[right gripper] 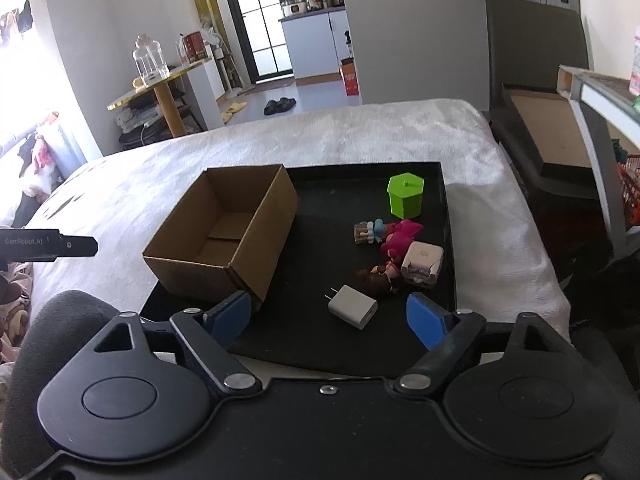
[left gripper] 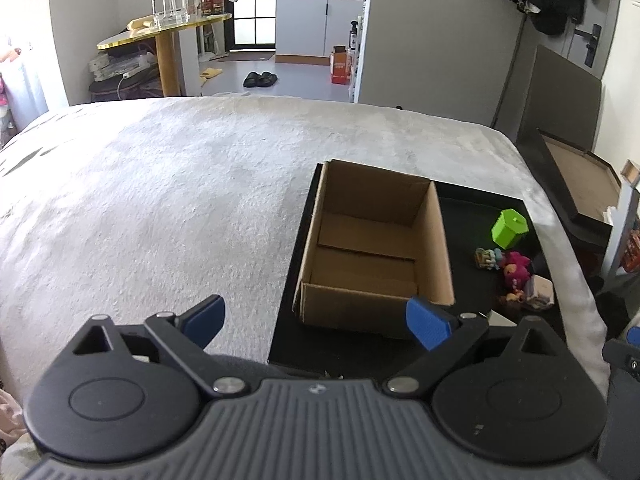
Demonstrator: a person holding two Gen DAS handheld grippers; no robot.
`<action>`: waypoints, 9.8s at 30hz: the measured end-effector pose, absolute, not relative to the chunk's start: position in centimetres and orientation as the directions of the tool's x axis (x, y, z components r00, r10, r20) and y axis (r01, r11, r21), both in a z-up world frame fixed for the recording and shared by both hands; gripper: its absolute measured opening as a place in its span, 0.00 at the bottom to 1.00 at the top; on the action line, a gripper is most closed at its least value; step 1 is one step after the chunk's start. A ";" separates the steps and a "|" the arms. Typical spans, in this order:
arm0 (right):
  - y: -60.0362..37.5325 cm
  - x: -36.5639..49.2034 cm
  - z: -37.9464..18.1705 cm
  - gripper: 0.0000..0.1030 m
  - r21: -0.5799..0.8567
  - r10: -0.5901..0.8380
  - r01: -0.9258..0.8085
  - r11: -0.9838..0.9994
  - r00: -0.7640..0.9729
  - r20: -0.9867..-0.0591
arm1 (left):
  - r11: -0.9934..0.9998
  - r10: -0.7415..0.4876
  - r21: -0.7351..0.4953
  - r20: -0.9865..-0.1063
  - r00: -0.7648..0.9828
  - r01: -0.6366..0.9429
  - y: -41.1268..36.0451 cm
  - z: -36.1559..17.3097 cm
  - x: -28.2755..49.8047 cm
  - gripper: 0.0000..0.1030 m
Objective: Organize rigid objects
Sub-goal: 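Grasp the cardboard box wall with the left gripper while the right gripper grasps the white charger, then lift the white charger with the right gripper and release it into the box, then move the right gripper to the brown-haired doll and grasp it, then carry the doll with the right gripper and release it into the box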
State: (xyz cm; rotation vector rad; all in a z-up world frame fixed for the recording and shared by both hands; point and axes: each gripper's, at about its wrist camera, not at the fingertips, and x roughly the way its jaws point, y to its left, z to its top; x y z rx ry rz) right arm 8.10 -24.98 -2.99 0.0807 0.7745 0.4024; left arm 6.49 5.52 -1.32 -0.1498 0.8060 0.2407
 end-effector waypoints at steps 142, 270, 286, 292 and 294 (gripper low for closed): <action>0.6 21.9 -2.9 0.42 -0.112 0.475 -0.722 0.683 0.556 -0.683 | 0.916 0.163 -0.111 -0.773 0.613 -0.384 9.4 -10.6 14.8 0.10; -8.2 21.9 -4.0 0.41 -0.169 0.349 -0.614 0.771 0.630 -0.693 | 0.925 0.181 -0.078 -0.771 0.611 -0.373 8.6 -10.4 15.1 0.11; -2.2 21.4 -4.5 0.41 -0.201 0.427 -0.736 0.647 0.567 -0.705 | 0.918 0.155 -0.117 -0.774 0.614 -0.379 9.4 -10.7 15.1 0.11; -0.4 20.7 -4.6 0.41 -0.229 0.437 -0.768 0.598 0.553 -0.710 | 0.915 0.144 -0.134 -0.772 0.619 -0.381 9.6 -10.7 15.0 0.11; 0.2 20.6 -4.6 0.41 -0.243 0.442 -0.777 0.581 0.551 -0.708 | 0.915 0.141 -0.138 -0.771 0.621 -0.379 9.7 -10.7 14.9 0.11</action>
